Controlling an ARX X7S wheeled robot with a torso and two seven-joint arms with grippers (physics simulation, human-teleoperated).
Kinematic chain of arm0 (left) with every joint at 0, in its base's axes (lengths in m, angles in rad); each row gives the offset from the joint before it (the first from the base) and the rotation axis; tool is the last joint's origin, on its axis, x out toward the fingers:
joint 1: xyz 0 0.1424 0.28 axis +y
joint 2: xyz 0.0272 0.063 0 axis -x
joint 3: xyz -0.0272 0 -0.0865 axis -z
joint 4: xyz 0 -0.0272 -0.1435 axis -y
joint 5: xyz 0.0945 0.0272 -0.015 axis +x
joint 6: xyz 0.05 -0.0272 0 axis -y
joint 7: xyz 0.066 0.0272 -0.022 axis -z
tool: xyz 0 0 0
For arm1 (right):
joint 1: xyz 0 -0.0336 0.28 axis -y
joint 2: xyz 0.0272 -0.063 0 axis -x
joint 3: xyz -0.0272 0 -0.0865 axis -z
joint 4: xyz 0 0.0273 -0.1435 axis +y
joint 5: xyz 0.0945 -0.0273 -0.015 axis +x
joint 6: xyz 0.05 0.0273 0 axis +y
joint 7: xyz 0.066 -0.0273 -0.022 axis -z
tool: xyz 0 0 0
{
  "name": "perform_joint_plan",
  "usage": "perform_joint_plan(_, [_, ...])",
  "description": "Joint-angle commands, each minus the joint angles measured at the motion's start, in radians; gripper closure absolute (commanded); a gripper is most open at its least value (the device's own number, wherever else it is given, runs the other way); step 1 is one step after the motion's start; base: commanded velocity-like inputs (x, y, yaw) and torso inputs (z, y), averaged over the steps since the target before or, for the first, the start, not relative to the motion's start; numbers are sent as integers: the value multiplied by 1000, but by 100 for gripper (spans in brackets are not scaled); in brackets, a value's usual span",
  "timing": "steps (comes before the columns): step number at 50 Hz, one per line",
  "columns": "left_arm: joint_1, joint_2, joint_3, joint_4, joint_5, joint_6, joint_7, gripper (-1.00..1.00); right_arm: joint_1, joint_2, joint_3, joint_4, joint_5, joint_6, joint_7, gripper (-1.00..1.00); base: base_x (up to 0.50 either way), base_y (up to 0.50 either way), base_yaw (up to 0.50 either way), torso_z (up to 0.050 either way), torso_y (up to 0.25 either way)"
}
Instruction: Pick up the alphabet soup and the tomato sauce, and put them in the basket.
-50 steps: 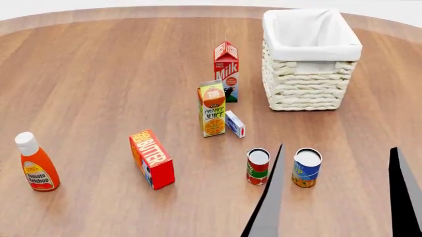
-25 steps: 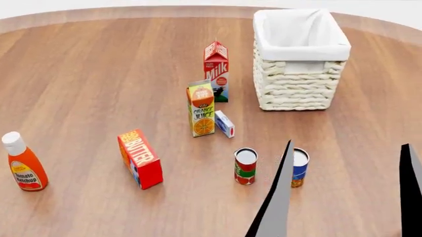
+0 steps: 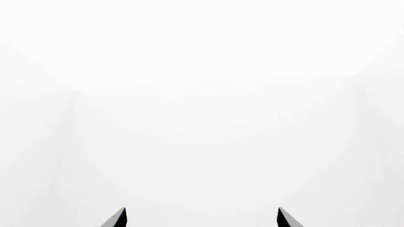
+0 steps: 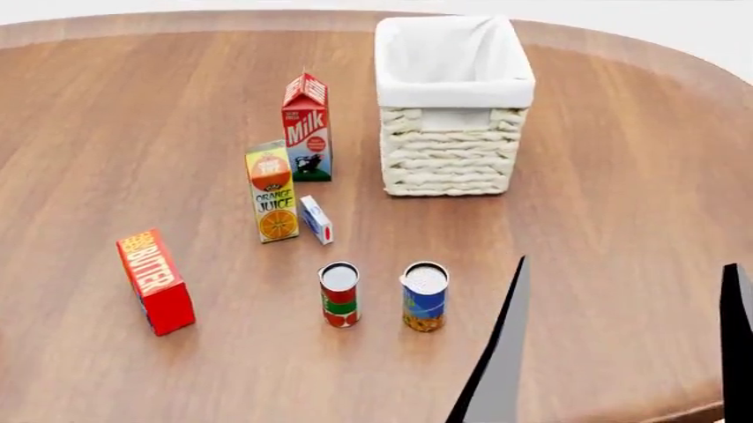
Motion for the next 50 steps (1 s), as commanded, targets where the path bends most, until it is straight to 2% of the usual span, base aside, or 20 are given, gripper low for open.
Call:
perform_joint_plan(1, [20, 4, -19, 1, 4, -7, 6, -100, -5, 13, -32, 6, -55, -5, 9, -100, 23, 0, 0, 0, 0])
perform_joint_plan(8, [28, 4, -29, 4, 2, -11, 12, -100, -2, 20, -38, 4, -66, -2, 13, -100, 246, 181, 0, 0, 0])
perform_joint_plan(10, [30, 3, -33, 5, 2, -11, 13, -100, 50, 26, -26, -47, -34, 95, 19, -100, 324, 312, 0, 0, 0])
perform_joint_plan(12, [32, 7, -35, 4, 1, -14, 14, -100, 8, 24, -37, -3, -58, 10, 18, -100, 324, 307, 0, 0, 0])
perform_joint_plan(13, [33, 10, -37, 1, 0, -13, 17, -100, 28, 26, -29, -17, -41, 41, 19, -100, 328, 250, 0, 0, 0])
perform_joint_plan(18, [41, 15, -38, 8, 8, -28, 20, -100, -6, 24, -42, 17, -61, -19, 21, -100, 340, 177, 0, 0, 0])
perform_joint_plan(29, [48, 14, -51, 11, 4, -32, 27, -100, -3, 29, -49, 12, -62, -14, 28, -100, 407, 54, 0, 0, 0])
perform_joint_plan(30, [50, 15, -51, 11, 4, -33, 28, -100, 24, 32, -41, -17, -43, 39, 29, -100, 410, 55, 0, 0, 0])
perform_joint_plan(33, [52, 16, -55, 9, 3, -32, 29, -100, -5, 32, -49, 12, -57, -19, 29, -100, 406, 55, 0, 0, 0])
perform_joint_plan(50, [69, 21, -70, 10, 5, -41, 36, -100, -7, 41, -54, 15, -60, -24, 38, -100, 409, 53, 0, 0, 1])
